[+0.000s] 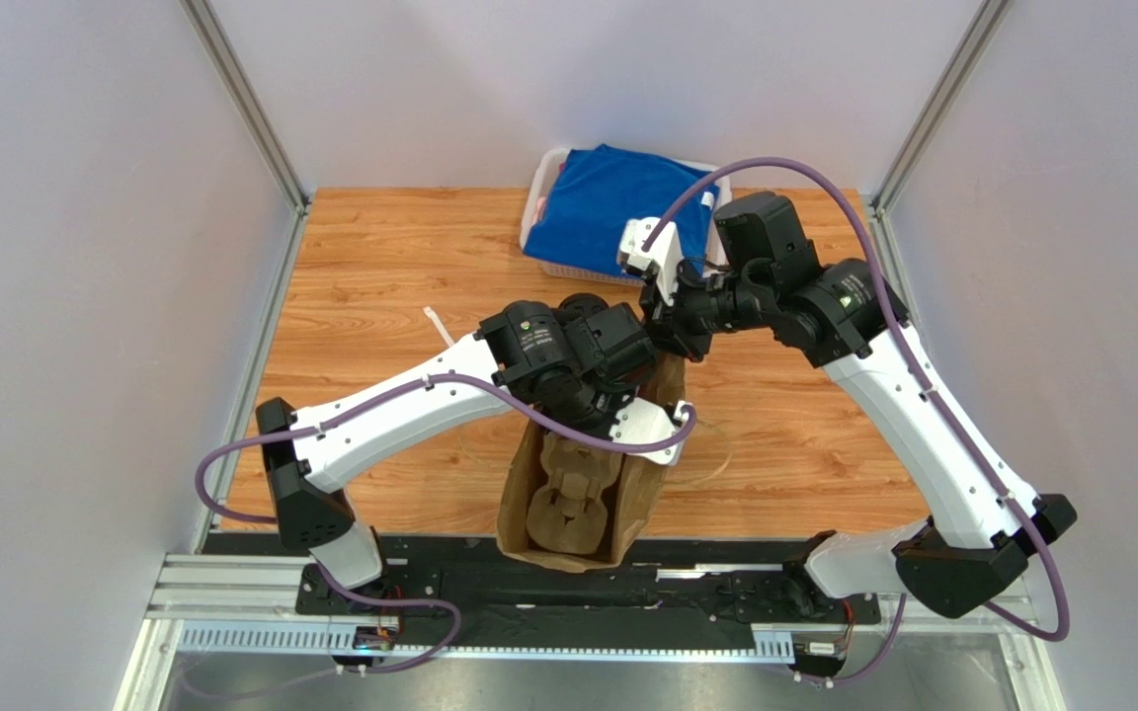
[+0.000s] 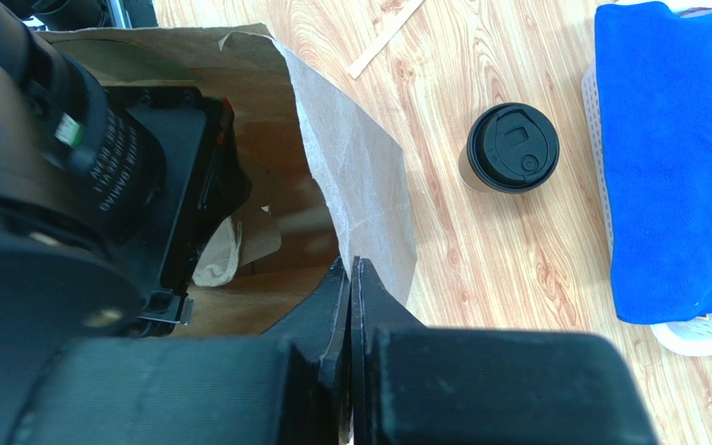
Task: Pack the takeout coffee
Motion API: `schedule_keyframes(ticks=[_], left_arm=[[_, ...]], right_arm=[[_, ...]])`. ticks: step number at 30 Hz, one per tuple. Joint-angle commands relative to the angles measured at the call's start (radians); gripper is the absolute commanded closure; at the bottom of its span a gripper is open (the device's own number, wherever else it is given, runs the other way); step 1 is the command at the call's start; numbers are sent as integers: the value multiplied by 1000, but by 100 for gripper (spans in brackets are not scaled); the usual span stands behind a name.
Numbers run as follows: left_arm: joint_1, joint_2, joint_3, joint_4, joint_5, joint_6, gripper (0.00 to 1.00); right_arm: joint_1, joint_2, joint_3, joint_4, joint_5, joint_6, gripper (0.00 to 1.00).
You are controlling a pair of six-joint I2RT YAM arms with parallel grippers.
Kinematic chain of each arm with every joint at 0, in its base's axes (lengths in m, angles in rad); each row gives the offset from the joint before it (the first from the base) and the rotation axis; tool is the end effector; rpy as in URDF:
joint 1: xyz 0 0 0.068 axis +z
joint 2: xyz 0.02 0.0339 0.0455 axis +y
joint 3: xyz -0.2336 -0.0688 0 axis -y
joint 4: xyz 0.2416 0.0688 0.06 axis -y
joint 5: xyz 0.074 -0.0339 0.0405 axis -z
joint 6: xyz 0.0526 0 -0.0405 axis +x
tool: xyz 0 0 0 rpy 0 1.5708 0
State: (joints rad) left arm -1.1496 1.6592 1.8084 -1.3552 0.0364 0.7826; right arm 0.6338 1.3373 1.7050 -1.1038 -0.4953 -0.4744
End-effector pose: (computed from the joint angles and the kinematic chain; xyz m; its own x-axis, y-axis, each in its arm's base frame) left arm 0.1274 -0.2890 0.3232 0.3760 0.8843 -0.2769 0.9198 -0.3198 0.2275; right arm 0.1939 0.1735 0.4028 -0.1136 -0.5823 -0.8050 -0.9631 0.2635 -0.0547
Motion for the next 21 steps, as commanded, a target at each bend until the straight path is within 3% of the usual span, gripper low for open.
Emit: schedule_keyframes(ticks=[1,7,19,20,21], left_arm=[[2,8,-21,-87,26,44,87],[4,13,-5,-79,17,55,65],[2,-2,196,-139,31,18,49],[2,-6,219,-148,39,12,41],[2,-13,259,-153,45,10,41]], right_arm=[[6,-10,-2,39,-29,8,100],[3,-4,-7,39,-26,-4,100],[-19,8,-19,39,-26,-23,100],[-22,10,-22,39,-26,-24,100],[-25,7,-27,38,-23,-26,100]])
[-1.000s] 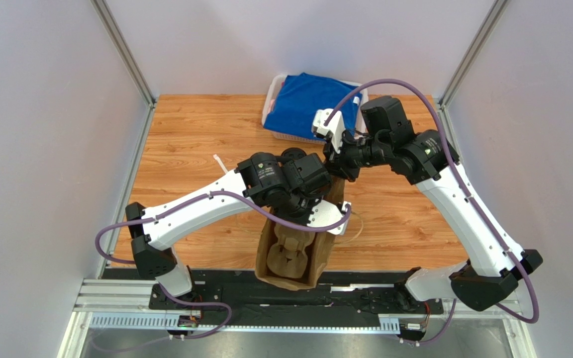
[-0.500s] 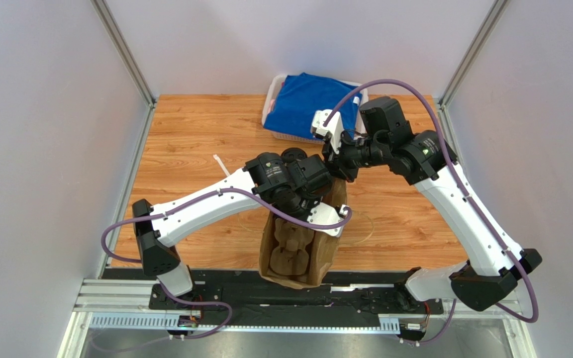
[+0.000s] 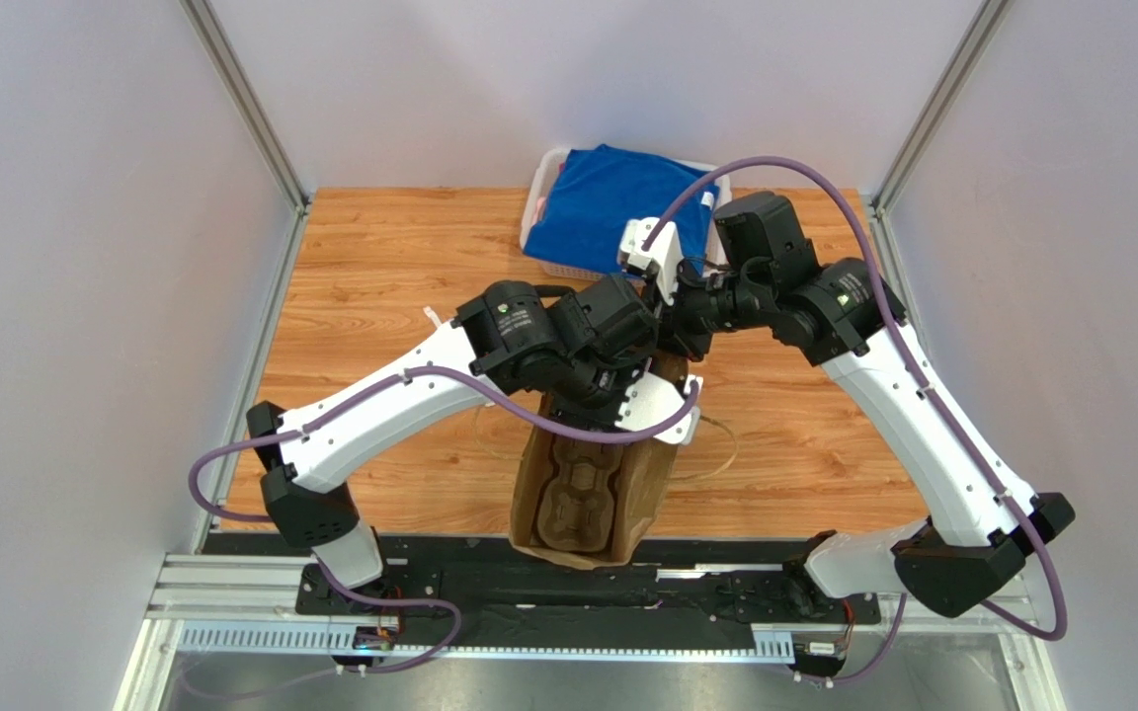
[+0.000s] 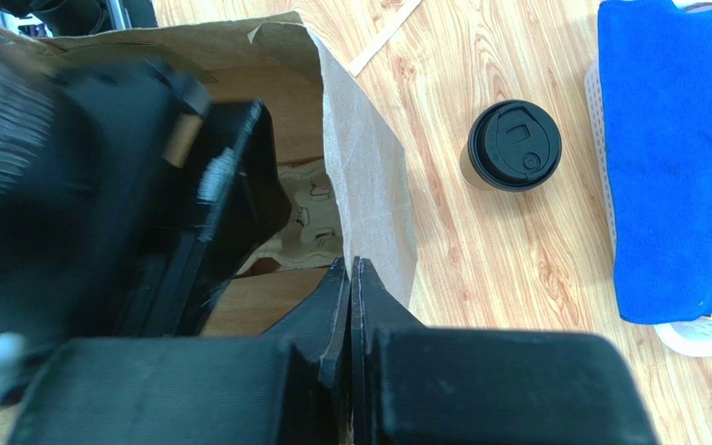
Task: Pack the takeout coffee
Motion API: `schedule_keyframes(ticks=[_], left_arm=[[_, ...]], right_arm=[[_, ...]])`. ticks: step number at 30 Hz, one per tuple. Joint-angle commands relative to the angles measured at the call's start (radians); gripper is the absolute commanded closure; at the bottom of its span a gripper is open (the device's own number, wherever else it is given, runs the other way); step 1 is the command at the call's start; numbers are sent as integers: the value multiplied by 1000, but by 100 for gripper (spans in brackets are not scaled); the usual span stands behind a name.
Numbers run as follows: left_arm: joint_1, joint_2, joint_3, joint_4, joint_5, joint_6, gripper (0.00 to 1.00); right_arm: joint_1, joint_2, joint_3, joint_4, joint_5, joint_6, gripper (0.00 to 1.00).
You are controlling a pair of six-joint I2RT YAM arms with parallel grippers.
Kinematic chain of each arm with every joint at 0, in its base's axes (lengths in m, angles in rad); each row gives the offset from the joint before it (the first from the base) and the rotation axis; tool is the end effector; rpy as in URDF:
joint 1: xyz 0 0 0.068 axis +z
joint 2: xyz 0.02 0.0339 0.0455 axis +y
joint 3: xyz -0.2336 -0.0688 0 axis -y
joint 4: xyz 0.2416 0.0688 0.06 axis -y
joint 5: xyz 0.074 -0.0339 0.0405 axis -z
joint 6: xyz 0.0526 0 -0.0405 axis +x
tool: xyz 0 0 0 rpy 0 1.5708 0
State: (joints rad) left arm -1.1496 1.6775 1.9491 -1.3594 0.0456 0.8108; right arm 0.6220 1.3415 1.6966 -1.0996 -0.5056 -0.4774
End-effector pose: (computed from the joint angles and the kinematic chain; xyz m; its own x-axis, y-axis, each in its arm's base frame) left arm 0.1288 -0.2933 0.3563 0.4176 0.8388 -0.3492 0.8965 -0.3178 0.3088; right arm 0.1971 0.1727 0.3999 -0.1219 -0.5820 -0.8040 -0.9629 0.2658 -0.0464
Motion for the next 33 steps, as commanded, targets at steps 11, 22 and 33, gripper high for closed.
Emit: schedule_keyframes(ticks=[11,22,33], left_arm=[[19,-171,235,-67,186,-77,22],[490,-196,360,325,347,-565,20],[723,-102,-94,440,286,-731,15]], right_arm=[[-136,-36,-97,26,-16,-4,100],[-232,-159,-205,-29,16,17,100],[-399,-295,-319,-85,82,-44,100]])
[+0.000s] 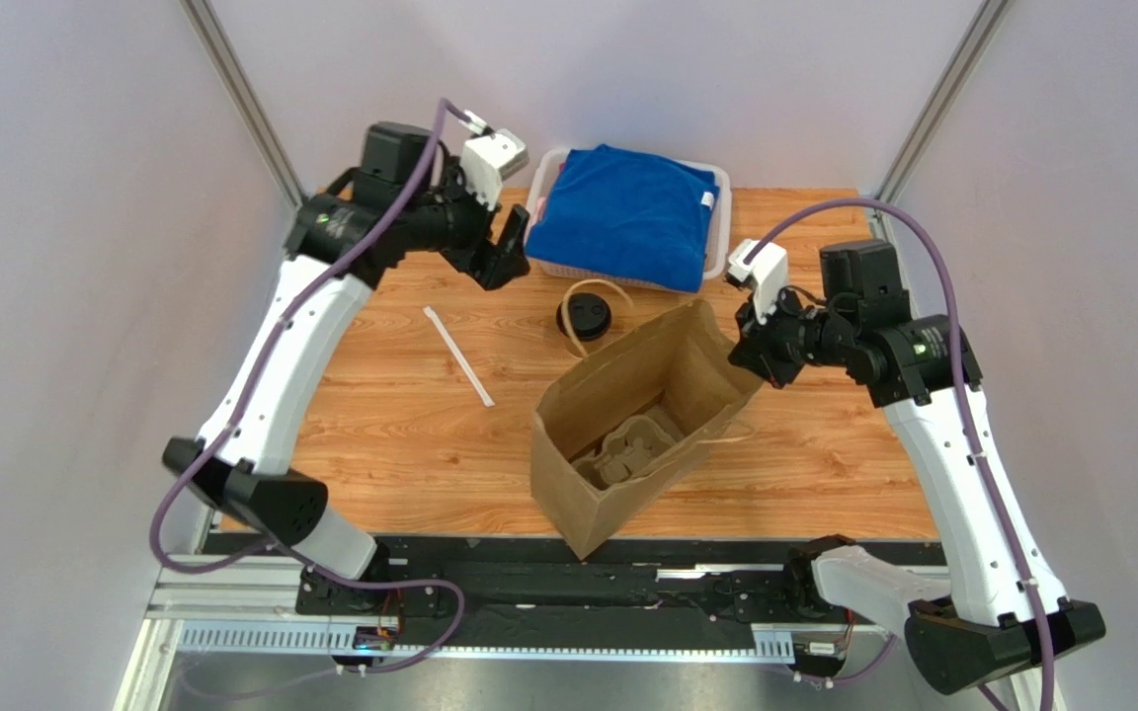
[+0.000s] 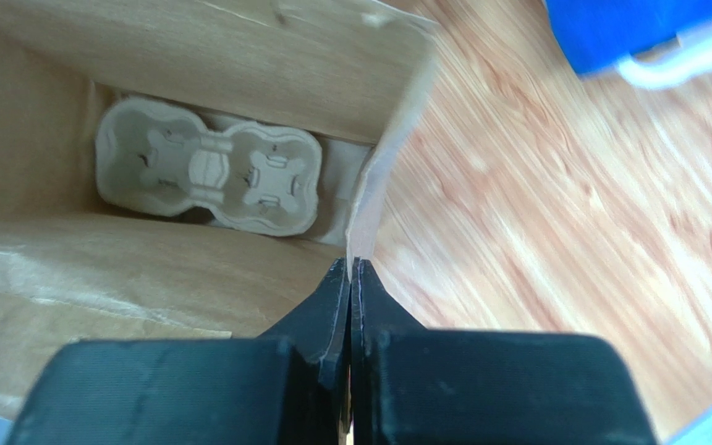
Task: Pack the takeout coffee
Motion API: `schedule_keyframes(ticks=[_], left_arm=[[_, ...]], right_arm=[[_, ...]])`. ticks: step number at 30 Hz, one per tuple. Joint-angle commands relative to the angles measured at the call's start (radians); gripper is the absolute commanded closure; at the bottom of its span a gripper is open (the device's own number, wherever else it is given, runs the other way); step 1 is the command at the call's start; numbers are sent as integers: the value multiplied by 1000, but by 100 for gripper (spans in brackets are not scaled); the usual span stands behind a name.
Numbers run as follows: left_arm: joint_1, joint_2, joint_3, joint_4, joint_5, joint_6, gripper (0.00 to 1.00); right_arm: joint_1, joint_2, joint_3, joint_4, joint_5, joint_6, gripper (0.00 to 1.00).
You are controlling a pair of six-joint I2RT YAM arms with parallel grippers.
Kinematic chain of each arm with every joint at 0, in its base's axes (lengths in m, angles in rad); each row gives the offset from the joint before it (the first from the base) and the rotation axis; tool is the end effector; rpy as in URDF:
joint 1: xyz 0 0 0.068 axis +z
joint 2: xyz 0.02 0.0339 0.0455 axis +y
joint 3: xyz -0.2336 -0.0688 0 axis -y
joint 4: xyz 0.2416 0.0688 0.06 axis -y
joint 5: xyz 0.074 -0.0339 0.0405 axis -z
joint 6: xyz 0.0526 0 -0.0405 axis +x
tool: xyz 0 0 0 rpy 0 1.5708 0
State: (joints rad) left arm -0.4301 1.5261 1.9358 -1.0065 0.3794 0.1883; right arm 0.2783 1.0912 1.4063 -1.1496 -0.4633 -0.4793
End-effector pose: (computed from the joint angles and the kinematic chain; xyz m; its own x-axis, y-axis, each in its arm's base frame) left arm 0.2726 -0.1465 0.4291 -0.3772 0.3643 -0.8515 0.7496 0.6600 -0.0496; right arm 0.1903 0.0788 0.3630 -0.3858 -0.5393 -0.7486 -0.8027 0.5962 -0.0159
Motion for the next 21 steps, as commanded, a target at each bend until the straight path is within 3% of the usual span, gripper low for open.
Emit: schedule_keyframes(ticks=[1,6,11,16,21], left_arm=[[4,60,-99,106,-50,-143,15],[-7,124,-208,198,-79,-184,6],[-56,170,-267,285,-114,-213,4],[-140,245,-235,328,-187,-164,3],[-171,330,-181,327,-233,-145,2]], right_arm=[[-89,-50,-30,-47,41,-54,100],[-239,-51,-13,-97,31,-134,100],[-366,-36,31,-154,14,-211,100],[-465,-16,60,-196,-6,-272,100],[-487,-10,76,-203,-20,-278,100]])
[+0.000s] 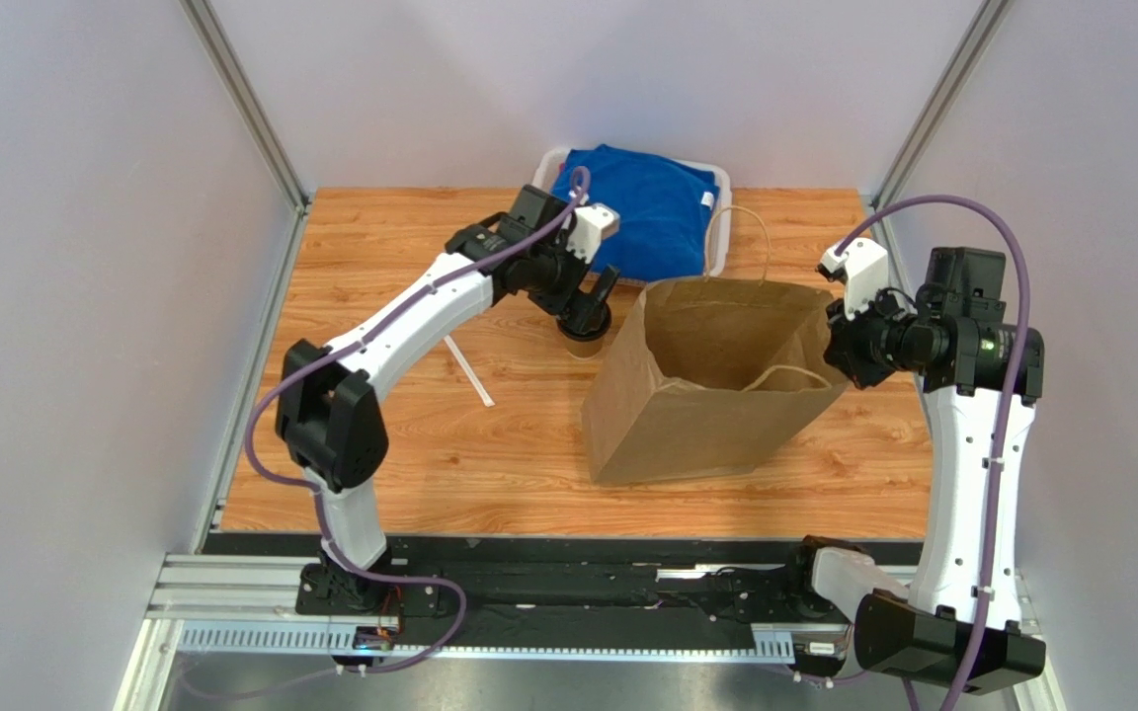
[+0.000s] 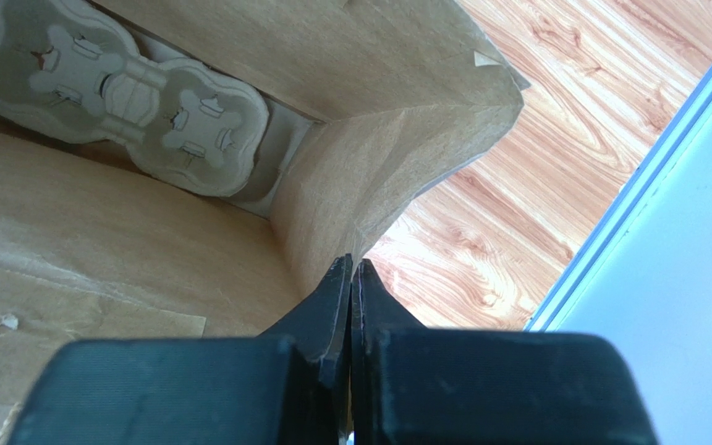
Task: Pack the takeout coffee
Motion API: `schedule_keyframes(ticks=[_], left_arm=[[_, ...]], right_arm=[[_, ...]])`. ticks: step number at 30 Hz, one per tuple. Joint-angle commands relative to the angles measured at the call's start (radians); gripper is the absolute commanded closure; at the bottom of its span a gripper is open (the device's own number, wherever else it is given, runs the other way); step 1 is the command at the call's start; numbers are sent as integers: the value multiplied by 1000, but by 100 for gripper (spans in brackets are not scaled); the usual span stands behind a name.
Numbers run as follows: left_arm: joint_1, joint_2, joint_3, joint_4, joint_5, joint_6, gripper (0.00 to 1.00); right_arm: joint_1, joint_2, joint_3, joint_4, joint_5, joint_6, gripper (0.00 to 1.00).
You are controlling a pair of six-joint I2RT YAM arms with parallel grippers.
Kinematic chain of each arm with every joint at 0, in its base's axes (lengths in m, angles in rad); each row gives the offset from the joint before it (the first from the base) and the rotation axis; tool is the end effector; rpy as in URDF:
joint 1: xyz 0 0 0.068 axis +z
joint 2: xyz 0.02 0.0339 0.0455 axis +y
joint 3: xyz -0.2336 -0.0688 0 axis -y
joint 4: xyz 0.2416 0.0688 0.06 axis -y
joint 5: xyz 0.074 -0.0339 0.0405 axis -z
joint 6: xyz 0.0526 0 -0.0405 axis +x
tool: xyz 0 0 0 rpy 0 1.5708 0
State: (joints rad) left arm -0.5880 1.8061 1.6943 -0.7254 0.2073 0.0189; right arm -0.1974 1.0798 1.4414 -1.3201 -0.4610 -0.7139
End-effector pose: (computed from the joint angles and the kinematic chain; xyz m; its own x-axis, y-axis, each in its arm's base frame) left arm 0.3312 -0.2338 0.2801 -0.6055 0.4259 -0.6723 0.6690 0.7299 -0.1402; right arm 0.1852 -0.0132 0.3620 -0.5573 -0.4866 -0.6728 -0.5822 0.8068 -0.1012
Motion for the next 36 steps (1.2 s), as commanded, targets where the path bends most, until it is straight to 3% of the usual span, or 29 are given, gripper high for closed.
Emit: schedule_keyframes(ticks=[1,8,36], left_arm=[[-19,76,76,46,-74,26,2],[-29,165,143,34,-138,47,2],[-24,308,238,-29,-77,95,1]], right_arm=[[-11,0,42,-36,-27,-39,100],[-11,-4,42,-47,-45,-33,100],[-11,2,39,-59,-53,-39,100]])
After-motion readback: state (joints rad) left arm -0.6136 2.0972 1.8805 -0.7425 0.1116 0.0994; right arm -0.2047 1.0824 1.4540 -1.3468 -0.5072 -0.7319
